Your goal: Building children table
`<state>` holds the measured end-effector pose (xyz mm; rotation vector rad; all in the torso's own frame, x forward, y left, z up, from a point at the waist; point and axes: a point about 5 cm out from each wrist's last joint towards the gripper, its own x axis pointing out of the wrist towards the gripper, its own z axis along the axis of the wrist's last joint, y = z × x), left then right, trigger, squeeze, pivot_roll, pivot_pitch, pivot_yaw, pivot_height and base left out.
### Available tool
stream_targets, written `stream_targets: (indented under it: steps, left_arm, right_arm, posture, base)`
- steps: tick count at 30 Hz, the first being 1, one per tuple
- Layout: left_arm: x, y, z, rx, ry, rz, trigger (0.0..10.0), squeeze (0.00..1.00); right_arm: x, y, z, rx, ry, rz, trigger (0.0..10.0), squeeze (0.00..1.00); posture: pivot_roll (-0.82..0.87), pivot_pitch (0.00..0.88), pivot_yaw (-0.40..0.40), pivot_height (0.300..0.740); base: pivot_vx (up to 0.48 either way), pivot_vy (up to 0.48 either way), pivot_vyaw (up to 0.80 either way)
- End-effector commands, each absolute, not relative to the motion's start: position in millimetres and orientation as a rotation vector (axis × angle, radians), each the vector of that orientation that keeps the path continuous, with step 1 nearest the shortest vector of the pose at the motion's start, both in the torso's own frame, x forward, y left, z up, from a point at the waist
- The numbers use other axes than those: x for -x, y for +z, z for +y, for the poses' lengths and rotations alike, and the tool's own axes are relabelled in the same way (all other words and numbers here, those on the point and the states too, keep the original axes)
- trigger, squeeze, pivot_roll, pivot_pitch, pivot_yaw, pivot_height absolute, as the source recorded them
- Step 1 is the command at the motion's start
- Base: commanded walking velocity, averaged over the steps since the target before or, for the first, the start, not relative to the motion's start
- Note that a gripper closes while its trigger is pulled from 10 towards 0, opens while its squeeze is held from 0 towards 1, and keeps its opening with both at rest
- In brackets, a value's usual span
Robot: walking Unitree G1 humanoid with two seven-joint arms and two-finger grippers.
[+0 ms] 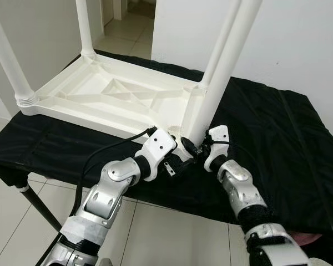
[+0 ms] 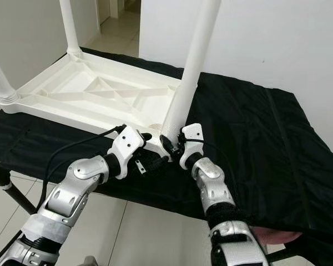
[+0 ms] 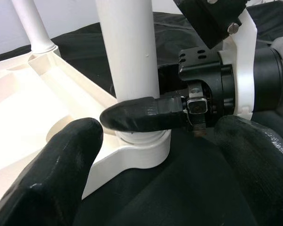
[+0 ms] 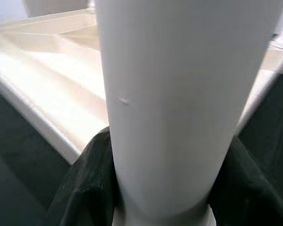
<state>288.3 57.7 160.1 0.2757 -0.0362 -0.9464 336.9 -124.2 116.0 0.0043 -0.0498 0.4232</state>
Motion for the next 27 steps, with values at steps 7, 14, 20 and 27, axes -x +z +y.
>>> stream_targets:
  steps: [7, 14, 20, 27]
  left_arm:
    - [-287.7, 159.0, 58.9, -0.274, -0.919, -0.037, 10.0, 0.0]
    - [-288.3, 159.2, 59.2, -0.274, -0.911, -0.038, 10.0, 0.0]
    - [-288.2, 159.4, 60.2, -0.273, -0.906, -0.038, 10.0, 0.0]
    - [-288.3, 159.8, 60.6, -0.275, -0.904, -0.04, 10.0, 0.0]
  right_arm:
    - [-325.4, 110.9, -125.1, 0.049, 0.041, -0.005, 10.0, 0.0]
    - [-314.1, 106.7, -107.3, 0.025, 0.018, 0.029, 10.0, 0.0]
    - [-313.2, 113.9, -106.0, -0.009, 0.037, 0.005, 10.0, 1.0]
    - [-318.4, 126.8, -122.5, -0.013, 0.043, -0.043, 10.0, 1.0]
  posture:
    - [0.0, 0.0, -0.103, 0.74]
    - [0.0, 0.0, -0.109, 0.74]
    - [0.01, 0.0, -0.113, 0.74]
    - [0.01, 0.0, -0.115, 0.74]
  base:
    - [0.0, 0.0, 0.0]
    - [0.0, 0.0, 0.0]
    - [0.0, 0.0, 0.0]
    - [0.0, 0.0, 0.0]
